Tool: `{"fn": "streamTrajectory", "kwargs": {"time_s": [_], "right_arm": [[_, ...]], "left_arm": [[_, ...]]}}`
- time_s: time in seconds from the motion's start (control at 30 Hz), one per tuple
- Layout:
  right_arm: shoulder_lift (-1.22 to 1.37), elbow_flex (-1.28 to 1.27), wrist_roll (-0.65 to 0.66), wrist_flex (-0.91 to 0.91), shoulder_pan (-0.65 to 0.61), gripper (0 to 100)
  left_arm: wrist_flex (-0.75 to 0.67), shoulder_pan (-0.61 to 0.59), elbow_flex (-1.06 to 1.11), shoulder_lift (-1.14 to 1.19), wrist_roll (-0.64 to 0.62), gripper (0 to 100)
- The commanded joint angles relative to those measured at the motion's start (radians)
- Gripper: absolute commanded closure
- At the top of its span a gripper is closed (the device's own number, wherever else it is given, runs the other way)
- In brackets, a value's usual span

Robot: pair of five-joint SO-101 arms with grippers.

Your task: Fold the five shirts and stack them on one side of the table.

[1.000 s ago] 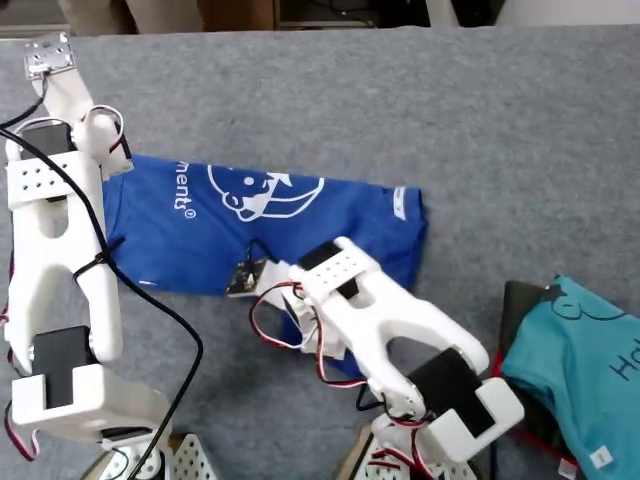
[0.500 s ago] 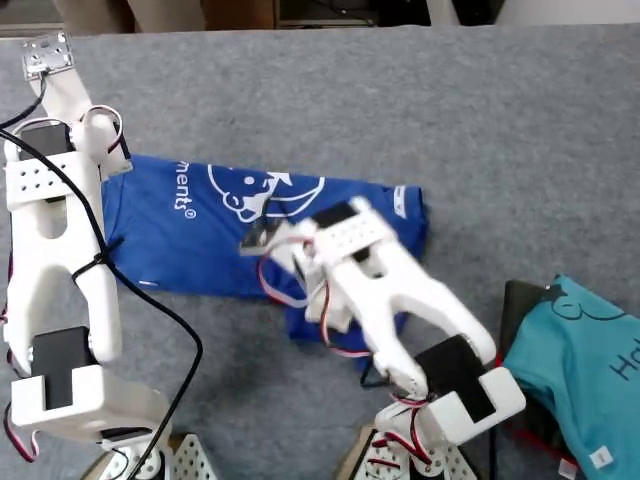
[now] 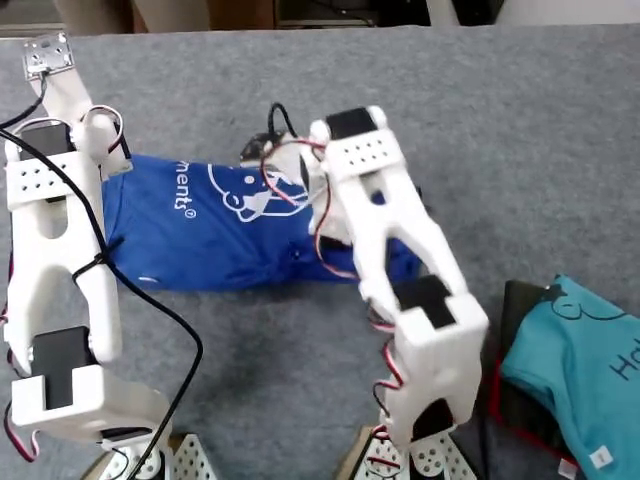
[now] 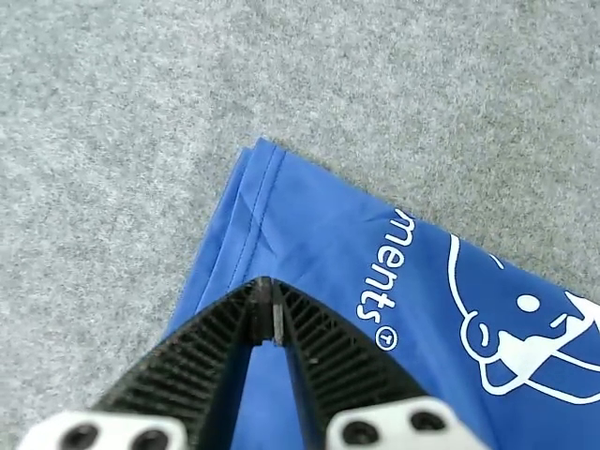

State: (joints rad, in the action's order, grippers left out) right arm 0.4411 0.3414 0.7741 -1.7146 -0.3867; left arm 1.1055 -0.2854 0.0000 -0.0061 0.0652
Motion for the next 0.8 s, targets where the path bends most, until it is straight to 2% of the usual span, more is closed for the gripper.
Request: {"fn": "streamTrajectory", "kwargs": {"time_s": [0.0, 0.23, 0.4, 0.5, 0.63, 0.77], "right_arm": [[0.074, 0.186, 0.084, -0.057, -0.012, 99.4], [0.179, 0.226, 0.218, -0.064, -0.042, 96.2], [0.182, 0.228, 0.178, -0.066, -0.039, 65.7], [0.143, 0.226, 0.144, -0.066, -0.031, 55.5], [0.045, 0.213, 0.091, -0.068, 0.005, 56.8], [-0.108, 0.117, 0.048, -0.068, 0.027, 65.4]], "left_arm": [[-0.017, 0.000, -0.017, -0.027, 0.000, 98], [-0.017, 0.000, -0.015, -0.027, 0.000, 98], [-0.015, 0.014, -0.012, -0.027, 0.000, 98], [-0.008, 0.029, -0.009, -0.027, 0.000, 98], [-0.014, 0.041, 0.009, -0.031, -0.002, 98], [-0.011, 0.044, 0.009, -0.033, -0.002, 98]]}}
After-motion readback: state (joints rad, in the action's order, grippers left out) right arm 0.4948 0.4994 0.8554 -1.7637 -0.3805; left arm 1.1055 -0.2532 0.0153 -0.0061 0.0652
